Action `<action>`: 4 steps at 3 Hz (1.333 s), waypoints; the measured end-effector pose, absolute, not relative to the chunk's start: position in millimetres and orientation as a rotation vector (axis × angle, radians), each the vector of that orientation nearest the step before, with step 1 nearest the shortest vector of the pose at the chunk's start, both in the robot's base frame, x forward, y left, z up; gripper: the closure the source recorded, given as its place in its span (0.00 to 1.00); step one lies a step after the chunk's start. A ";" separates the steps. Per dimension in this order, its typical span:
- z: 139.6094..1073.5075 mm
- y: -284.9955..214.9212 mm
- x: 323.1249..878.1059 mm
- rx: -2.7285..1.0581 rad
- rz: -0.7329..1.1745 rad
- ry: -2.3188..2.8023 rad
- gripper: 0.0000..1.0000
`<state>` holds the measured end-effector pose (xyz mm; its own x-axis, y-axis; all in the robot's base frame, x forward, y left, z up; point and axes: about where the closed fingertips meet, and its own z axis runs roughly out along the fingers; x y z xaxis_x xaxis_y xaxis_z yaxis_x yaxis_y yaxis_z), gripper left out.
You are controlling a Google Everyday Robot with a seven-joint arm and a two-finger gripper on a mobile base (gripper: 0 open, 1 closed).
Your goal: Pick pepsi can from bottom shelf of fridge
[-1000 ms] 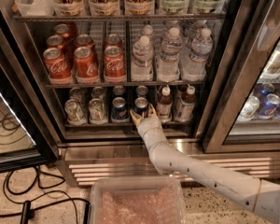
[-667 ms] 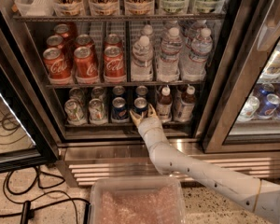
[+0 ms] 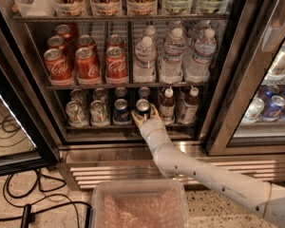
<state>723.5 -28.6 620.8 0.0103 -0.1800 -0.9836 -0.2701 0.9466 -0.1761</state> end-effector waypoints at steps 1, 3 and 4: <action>634.8 -27.1 715.3 -0.357 0.096 1.564 1.00; 649.1 -25.4 685.7 -0.452 0.150 1.645 1.00; 644.4 -33.0 653.5 -0.538 0.199 1.742 1.00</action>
Offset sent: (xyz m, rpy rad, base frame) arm -0.0293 0.0069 0.0394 0.0350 0.0519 0.0737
